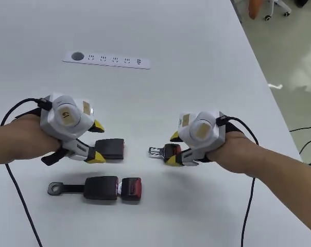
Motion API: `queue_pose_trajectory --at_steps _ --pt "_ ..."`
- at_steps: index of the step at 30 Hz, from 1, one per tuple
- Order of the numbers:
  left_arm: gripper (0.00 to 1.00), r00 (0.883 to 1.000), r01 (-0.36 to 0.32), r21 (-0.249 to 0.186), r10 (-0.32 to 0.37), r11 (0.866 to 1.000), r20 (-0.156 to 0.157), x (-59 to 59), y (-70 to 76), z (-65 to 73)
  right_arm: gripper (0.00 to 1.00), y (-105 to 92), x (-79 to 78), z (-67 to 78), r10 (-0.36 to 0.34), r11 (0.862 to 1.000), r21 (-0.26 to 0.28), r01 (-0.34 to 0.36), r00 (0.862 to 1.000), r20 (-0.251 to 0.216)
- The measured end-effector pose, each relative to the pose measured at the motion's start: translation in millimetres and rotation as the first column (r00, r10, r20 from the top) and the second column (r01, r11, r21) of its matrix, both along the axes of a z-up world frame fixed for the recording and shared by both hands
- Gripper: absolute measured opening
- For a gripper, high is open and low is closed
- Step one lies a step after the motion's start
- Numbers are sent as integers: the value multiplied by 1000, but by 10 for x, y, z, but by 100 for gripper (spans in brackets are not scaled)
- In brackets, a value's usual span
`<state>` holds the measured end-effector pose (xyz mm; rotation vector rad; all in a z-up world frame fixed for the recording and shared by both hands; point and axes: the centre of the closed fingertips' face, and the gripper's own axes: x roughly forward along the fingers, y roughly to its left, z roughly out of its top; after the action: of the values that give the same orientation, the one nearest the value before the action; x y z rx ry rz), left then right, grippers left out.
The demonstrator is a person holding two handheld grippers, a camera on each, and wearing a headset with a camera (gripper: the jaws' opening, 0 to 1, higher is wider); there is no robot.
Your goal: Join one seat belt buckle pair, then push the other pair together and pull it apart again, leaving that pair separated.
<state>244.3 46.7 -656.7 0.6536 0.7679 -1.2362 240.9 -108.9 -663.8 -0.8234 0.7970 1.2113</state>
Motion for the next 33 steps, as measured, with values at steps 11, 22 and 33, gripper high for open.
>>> queue_pose_trajectory --at_steps 11,22,33 --pt "44 999 47 30 -47 998 -19 4 -27 -175 33 -62 -15 -161 5 1000 -4 -5 998 -64" --pt "37 997 59 40 -57 997 -52 -15 -53 -252 33 -138 -18 -283 13 1000 -22 -15 995 -95" --pt "34 991 127 64 -124 990 -50 -10 -26 -312 33 -127 -33 -289 51 999 -13 -53 994 -96"
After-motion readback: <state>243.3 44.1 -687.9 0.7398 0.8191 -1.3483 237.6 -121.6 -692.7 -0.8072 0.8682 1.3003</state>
